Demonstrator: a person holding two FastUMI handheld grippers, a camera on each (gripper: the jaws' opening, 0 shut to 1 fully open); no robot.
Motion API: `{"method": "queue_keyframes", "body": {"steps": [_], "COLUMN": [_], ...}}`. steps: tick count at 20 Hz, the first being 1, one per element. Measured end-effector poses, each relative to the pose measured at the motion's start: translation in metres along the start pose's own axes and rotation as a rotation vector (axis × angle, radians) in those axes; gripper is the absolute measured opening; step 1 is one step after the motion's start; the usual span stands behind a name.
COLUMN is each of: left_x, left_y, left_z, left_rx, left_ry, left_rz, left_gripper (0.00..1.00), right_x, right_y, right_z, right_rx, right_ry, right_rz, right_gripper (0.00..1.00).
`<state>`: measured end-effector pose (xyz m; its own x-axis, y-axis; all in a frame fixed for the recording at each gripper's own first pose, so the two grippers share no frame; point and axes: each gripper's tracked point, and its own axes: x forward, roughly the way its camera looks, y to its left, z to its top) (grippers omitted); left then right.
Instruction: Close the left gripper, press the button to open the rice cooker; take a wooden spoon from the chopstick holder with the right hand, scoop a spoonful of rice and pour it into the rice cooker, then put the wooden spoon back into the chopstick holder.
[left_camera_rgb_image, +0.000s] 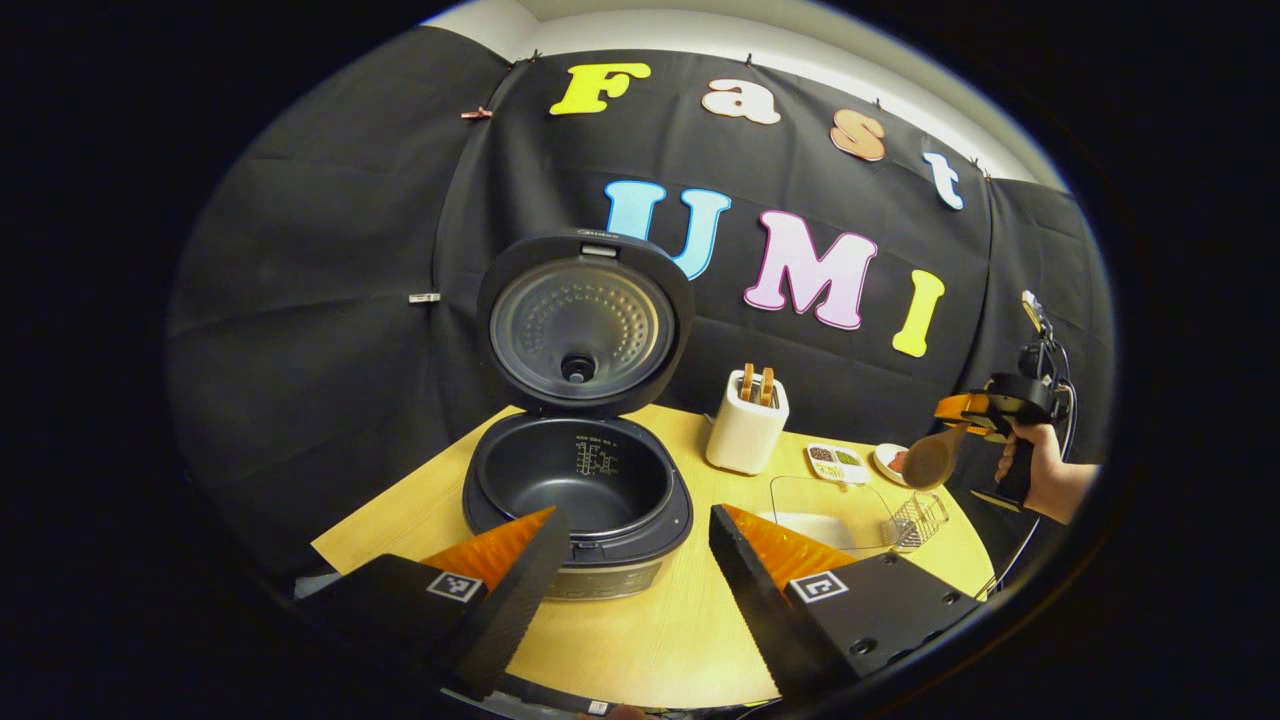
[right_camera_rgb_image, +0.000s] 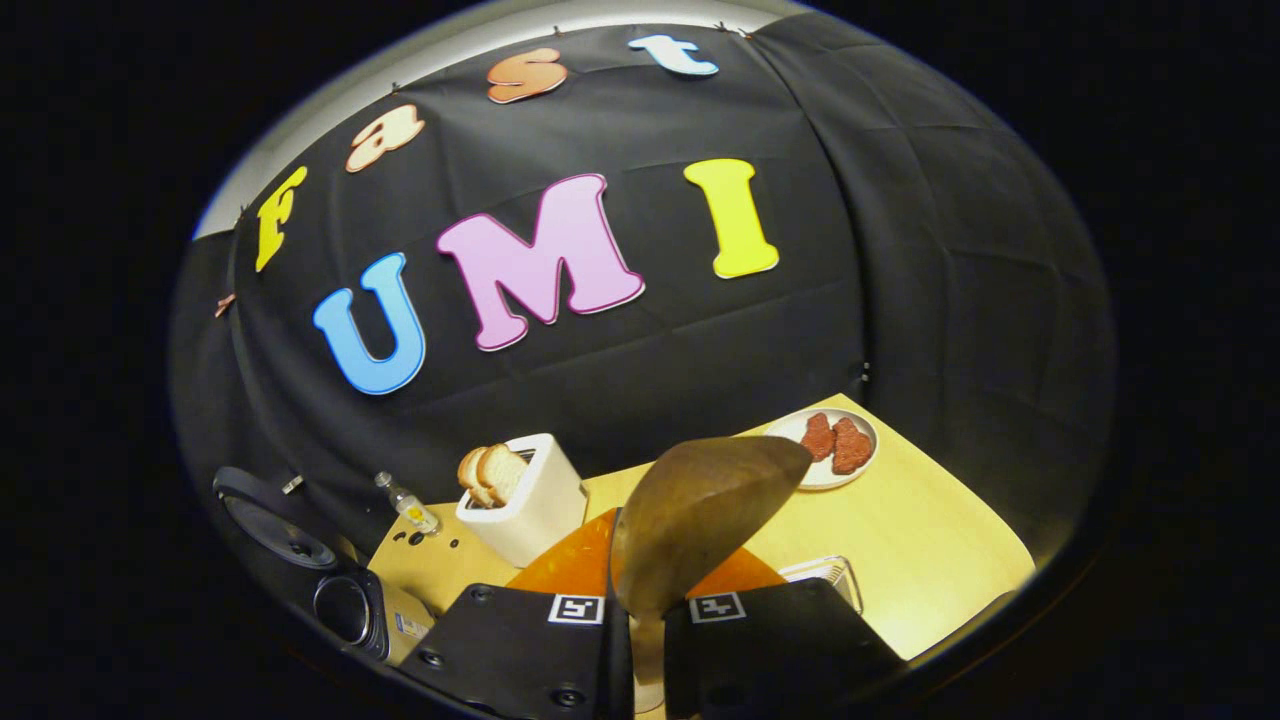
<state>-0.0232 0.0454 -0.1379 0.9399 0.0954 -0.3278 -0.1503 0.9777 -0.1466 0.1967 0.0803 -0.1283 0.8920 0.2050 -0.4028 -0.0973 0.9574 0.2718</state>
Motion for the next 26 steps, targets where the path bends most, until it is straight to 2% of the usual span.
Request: {"method": "queue_keyframes", "body": {"steps": [1,5,9,14,17,20,23,26], "left_x": [0.001,0.010,0.013,0.015,0.016,0.012,0.008,0.003], "left_y": [0.004,0.021,0.031,0.029,0.029,0.035,0.039,0.048], "left_z": [-0.002,-0.019,-0.036,-0.044,-0.048,-0.046,-0.056,-0.060], "left_rx": [-0.001,-0.015,-0.004,-0.012,-0.004,-0.013,-0.026,-0.038], "left_ry": [0.003,0.050,0.090,0.109,0.112,0.103,0.112,0.120], "left_rz": [0.004,0.027,0.056,0.070,0.079,0.081,0.084,0.100], "left_gripper": [0.95,0.96,0.95,0.96,0.95,0.96,0.96,0.95], "right_x": [0.004,0.024,0.041,0.058,0.060,0.059,0.050,0.043], "right_y": [0.011,0.032,0.032,0.023,0.028,0.032,0.054,0.072], "right_z": [-0.007,-0.046,-0.084,-0.122,-0.153,-0.159,-0.185,-0.197], "right_rx": [-0.008,-0.050,-0.116,-0.271,-0.248,-0.230,-0.174,-0.174], "right_ry": [0.010,0.059,0.088,0.091,0.147,0.137,0.211,0.239], "right_rz": [0.016,0.042,0.035,-0.004,-0.004,-0.018,0.020,0.050], "right_gripper": [0.16,0.16,0.16,0.16,0.17,0.17,0.17,0.17]}}
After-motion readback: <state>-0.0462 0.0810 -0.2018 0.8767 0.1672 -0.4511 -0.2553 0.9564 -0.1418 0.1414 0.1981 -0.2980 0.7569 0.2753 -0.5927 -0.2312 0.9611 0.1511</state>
